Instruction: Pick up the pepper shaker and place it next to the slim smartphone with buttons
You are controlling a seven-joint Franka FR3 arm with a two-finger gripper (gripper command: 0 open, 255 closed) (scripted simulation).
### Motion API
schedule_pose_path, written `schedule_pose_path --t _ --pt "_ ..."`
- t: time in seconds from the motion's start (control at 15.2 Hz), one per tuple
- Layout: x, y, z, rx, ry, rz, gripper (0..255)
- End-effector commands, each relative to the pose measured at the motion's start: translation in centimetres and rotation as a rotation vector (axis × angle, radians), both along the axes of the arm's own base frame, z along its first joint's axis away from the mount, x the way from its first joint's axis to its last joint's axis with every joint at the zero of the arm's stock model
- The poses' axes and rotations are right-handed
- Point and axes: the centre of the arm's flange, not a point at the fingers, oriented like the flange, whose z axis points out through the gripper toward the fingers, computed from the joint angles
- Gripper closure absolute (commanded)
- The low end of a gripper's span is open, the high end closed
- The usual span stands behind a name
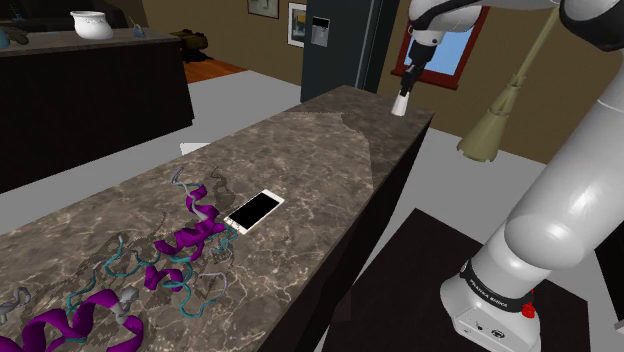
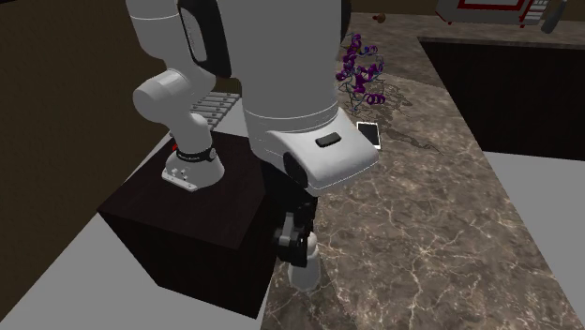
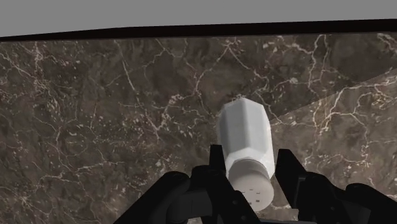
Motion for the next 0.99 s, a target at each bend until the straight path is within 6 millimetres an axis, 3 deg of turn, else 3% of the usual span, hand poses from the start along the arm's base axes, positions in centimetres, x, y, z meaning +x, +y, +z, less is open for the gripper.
schedule_pose_path --t 0.0,0.33,0.92 --pt "-0.1 0.0 1.2 0.0 0.0 0.0 255" --pt "-0.1 0.0 3.4 0.0 0.0 0.0 255" --pt "-0.2 11.9 3.4 0.0 0.0 0.0 255"
